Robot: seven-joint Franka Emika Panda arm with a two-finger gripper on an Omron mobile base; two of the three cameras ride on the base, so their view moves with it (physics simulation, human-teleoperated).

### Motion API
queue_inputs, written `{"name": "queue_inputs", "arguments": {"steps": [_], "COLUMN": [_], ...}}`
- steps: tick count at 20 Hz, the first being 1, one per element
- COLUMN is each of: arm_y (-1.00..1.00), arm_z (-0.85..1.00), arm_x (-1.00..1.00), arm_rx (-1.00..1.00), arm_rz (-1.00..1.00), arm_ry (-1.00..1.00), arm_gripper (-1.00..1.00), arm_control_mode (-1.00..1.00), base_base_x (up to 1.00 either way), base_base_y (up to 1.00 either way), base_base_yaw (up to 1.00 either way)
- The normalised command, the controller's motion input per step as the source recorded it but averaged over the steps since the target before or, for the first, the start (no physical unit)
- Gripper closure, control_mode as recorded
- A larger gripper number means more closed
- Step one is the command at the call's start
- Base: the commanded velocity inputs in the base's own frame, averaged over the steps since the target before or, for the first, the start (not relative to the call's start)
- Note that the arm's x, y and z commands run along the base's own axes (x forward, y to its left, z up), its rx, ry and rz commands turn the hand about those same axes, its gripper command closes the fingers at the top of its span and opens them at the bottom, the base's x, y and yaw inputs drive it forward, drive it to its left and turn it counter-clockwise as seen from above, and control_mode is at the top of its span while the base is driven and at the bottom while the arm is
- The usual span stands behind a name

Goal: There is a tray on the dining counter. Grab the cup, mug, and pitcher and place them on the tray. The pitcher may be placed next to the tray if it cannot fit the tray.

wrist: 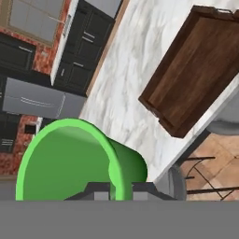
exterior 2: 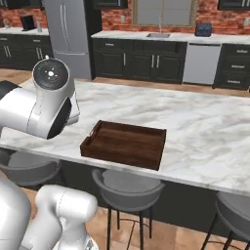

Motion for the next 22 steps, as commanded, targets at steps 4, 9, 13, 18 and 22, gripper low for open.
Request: {"name": "queue_inputs", "arguments": {"steps": [4, 9, 13, 18, 22], "arm_y": [0.0, 0.0, 0.0, 0.0, 0.0], "arm_z": [0.0, 0.0, 0.0, 0.0, 0.0], "arm_x": [0.0, 0.0, 0.0, 0.0, 0.0], "arm_rx": [0.0, 0.0, 0.0, 0.0, 0.0], "arm_rz": [0.0, 0.0, 0.0, 0.0, 0.0], "arm_ry": [0.0, 0.0, 0.0, 0.0, 0.0], "arm_gripper": [1.0, 1.0, 1.0, 1.0, 1.0], "arm_control_mode": [1.0, 1.0, 1.0, 1.0, 1.0], "base_base_x": [0.28, 0.31, 0.39, 0.51, 0.56], "base_base_y": [-0.51, -0.39, -0.02, 0.0, 0.0], "base_base_yaw": [-0.13, -0.13, -0.11, -0.01, 0.0]}}
